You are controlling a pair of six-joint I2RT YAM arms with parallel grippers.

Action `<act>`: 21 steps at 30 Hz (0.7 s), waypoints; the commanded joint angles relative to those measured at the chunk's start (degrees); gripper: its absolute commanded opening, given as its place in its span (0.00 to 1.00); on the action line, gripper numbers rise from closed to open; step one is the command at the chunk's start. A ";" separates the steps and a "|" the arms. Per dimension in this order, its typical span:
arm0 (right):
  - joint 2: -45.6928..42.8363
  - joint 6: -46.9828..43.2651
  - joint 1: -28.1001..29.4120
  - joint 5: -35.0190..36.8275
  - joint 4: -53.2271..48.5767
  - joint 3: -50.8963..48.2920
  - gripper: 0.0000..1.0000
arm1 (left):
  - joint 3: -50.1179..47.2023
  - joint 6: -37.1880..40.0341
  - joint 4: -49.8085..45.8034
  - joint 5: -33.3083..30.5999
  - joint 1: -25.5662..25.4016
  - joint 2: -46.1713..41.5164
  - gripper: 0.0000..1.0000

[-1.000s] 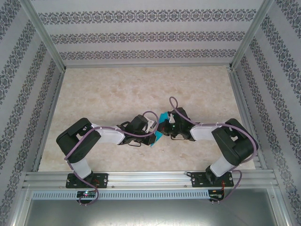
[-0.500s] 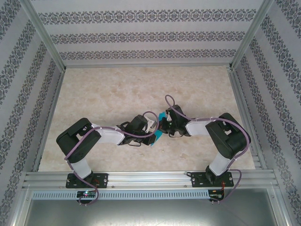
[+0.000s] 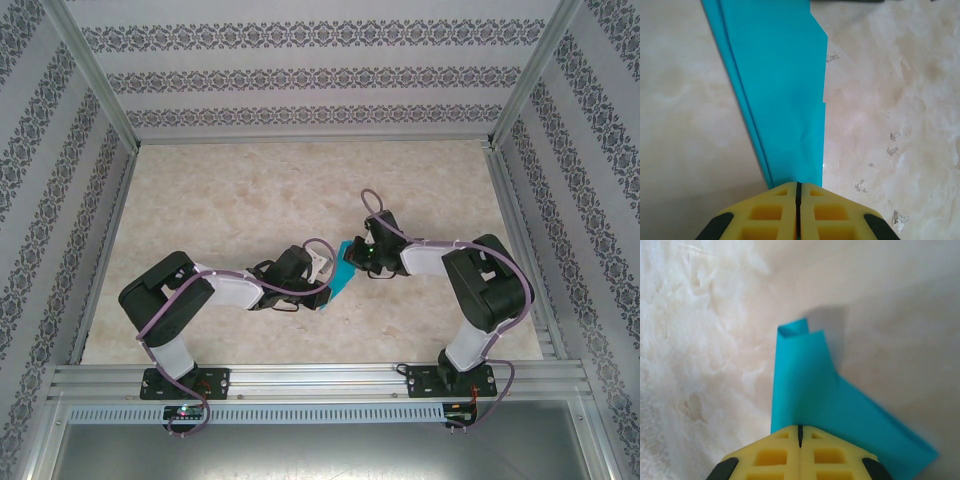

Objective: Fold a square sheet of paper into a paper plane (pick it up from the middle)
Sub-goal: Fold the wing for the fifth time at the center of the table.

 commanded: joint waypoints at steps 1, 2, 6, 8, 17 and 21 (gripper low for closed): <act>-2.01 -2.26 0.02 -0.63 -2.87 1.57 0.04 | -4.15 1.93 -14.31 -5.79 0.69 3.41 0.10; -2.81 -2.28 0.29 -1.42 -3.33 1.43 0.04 | -4.01 1.91 -14.22 -5.69 0.67 3.45 0.10; -7.94 -0.40 1.41 -3.59 -4.09 -1.06 0.06 | -3.55 1.84 -13.87 -5.43 0.68 3.86 0.10; -10.40 1.31 2.21 -3.51 -3.93 -2.09 0.07 | -3.45 1.91 -13.89 -5.36 0.70 4.04 0.10; -7.00 6.09 6.03 -3.20 0.89 -1.89 0.08 | -2.96 2.37 -13.53 -5.17 0.69 4.12 0.10; -2.45 7.04 5.72 -4.56 5.74 -1.58 0.08 | -2.84 2.31 -13.50 -4.97 0.69 4.22 0.10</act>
